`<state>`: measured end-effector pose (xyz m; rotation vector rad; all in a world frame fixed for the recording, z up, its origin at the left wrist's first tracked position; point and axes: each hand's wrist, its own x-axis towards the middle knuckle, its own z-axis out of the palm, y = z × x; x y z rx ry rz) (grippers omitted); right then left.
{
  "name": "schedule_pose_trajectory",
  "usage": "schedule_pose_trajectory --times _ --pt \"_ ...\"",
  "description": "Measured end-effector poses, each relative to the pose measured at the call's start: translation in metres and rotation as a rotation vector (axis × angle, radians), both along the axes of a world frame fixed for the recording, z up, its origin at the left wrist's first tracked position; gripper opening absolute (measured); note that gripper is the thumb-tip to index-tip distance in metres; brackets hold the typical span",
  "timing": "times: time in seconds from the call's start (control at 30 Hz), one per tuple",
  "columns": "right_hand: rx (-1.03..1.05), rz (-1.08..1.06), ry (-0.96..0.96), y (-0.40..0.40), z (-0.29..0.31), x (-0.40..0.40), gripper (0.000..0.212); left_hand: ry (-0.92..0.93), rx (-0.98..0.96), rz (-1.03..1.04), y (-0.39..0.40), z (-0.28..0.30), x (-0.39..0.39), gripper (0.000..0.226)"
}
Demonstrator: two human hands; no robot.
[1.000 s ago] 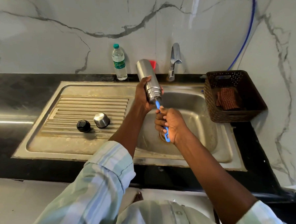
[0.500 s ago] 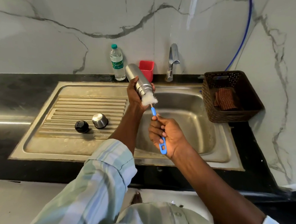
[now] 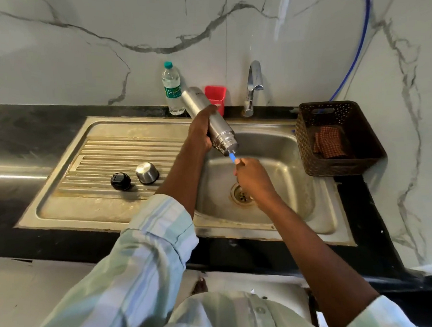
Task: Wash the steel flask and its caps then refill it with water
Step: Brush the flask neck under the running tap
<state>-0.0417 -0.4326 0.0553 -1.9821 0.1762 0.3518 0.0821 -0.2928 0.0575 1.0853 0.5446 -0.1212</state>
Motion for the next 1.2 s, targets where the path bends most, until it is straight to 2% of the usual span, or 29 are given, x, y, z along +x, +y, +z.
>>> schedule_pose_trajectory --times 0.07,0.1,0.17,0.27,0.3,0.5,0.67,0.83,0.97,1.03,1.1,1.2 --pt "0.496 -0.079 0.211 -0.001 0.004 -0.004 0.027 -0.014 -0.041 0.022 0.005 0.0 0.001 0.037" --pt "0.659 -0.088 0.277 -0.002 0.005 -0.01 0.028 -0.036 -0.077 0.019 0.011 -0.001 0.001 0.032" --pt "0.833 -0.072 0.356 -0.006 0.003 -0.021 0.028 -0.084 -0.164 0.019 0.021 -0.006 0.003 0.035" --pt "1.029 -0.058 0.506 -0.005 0.003 -0.017 0.028 -0.123 -0.215 -0.057 0.014 -0.019 -0.006 0.062" --pt "1.079 -0.067 0.54 -0.003 0.002 -0.015 0.028 -0.139 -0.237 -0.077 0.01 -0.022 -0.009 0.064" --pt "1.126 -0.062 0.491 0.003 0.005 -0.036 0.028 -0.213 -0.417 -0.021 0.022 -0.016 -0.009 0.032" --pt "1.191 -0.086 0.505 0.007 0.001 -0.021 0.026 -0.225 -0.387 -0.041 0.008 -0.017 -0.016 0.047" --pt "1.194 -0.046 0.531 0.001 0.005 -0.034 0.029 -0.231 -0.468 0.053 0.024 -0.017 -0.01 0.036" --pt "1.163 -0.061 0.538 0.009 0.001 -0.015 0.026 -0.218 -0.416 0.011 0.011 -0.023 -0.015 0.049" --pt "1.146 -0.052 0.522 0.009 0.001 -0.024 0.028 -0.231 -0.386 -0.015 0.021 -0.023 -0.008 0.043" --pt "1.129 -0.044 0.524 0.008 0.003 -0.035 0.029 -0.242 -0.467 0.003 0.031 -0.023 -0.004 0.036" --pt "1.125 -0.053 0.52 0.01 0.002 -0.027 0.029 -0.219 -0.451 -0.01 0.021 -0.029 -0.008 0.042"
